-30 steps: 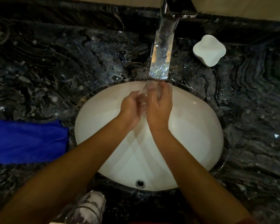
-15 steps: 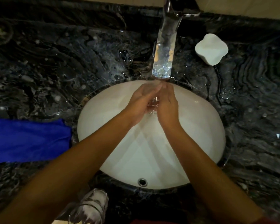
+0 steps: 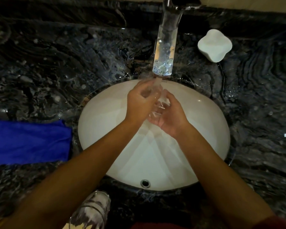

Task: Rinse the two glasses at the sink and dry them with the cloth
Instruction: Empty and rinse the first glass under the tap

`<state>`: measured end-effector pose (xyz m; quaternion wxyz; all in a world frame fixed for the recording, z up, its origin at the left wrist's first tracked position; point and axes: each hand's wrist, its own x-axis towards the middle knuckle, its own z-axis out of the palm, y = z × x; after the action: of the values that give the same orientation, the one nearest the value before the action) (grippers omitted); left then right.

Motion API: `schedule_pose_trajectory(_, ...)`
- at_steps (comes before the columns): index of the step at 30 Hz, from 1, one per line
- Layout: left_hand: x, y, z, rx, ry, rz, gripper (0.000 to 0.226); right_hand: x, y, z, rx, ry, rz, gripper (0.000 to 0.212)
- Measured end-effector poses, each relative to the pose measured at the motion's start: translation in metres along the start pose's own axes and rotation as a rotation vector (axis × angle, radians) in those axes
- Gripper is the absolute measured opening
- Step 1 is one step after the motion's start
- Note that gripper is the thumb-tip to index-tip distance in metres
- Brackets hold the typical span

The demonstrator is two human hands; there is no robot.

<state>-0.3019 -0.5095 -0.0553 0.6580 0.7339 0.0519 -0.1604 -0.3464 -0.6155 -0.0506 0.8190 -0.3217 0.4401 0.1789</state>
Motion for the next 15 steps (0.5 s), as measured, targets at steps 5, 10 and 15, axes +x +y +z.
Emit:
schedule_pose_trajectory(5,0.013,-0.001,-0.014,0.396,-0.203,0.213,0.044,0.006,-0.014,-0.003,-0.119,0.060,-0.047,0.043)
schedule_pose_trajectory(10,0.017,0.006,-0.012,0.677,-0.201,0.345,0.055,-0.001,-0.012,0.003,-0.117,-0.027,-0.126,0.033)
schedule_pose_trajectory(15,0.017,0.023,-0.015,0.584,-0.228,0.218,0.040,-0.003,-0.017,0.004,-0.403,0.142,-0.338,0.051)
